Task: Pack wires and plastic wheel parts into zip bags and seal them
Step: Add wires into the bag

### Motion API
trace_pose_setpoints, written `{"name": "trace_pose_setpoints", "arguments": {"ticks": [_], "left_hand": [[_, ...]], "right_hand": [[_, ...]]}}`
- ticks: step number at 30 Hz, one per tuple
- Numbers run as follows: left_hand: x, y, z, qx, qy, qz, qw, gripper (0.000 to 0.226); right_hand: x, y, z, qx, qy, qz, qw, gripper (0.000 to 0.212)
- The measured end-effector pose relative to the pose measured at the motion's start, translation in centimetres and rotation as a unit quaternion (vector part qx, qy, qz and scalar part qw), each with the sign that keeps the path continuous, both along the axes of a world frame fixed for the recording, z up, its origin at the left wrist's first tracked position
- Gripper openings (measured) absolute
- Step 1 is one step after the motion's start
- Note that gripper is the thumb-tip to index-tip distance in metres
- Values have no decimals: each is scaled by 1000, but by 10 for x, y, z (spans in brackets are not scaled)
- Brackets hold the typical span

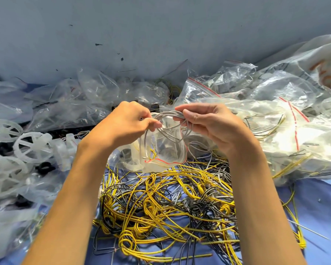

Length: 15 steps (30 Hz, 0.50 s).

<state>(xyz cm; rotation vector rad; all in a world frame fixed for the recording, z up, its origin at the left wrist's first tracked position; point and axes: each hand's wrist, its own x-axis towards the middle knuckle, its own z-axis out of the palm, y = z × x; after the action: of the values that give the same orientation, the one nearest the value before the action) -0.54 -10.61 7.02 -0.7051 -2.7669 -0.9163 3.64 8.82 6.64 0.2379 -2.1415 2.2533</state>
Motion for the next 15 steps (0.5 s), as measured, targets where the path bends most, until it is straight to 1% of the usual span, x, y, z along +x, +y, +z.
{"name": "trace_pose_setpoints", "arguments": {"ticks": [6,10,13,15], "left_hand": [[-2,-3,-1,16,20,6,1000,29],[-2,0,-2,3,16,8,1000,28],[-2,1,-3,-9,17,8,1000,27],[-3,0,-4,5,22,2,1000,26]], "right_hand": [[-1,10,-5,-13,-15,22,1000,14],[-1,12,-11,2,-31,69,997,29],[-3,11,-14,-22,-45,85,995,31],[-3,12,-14,-21,-45,93,994,29]]}}
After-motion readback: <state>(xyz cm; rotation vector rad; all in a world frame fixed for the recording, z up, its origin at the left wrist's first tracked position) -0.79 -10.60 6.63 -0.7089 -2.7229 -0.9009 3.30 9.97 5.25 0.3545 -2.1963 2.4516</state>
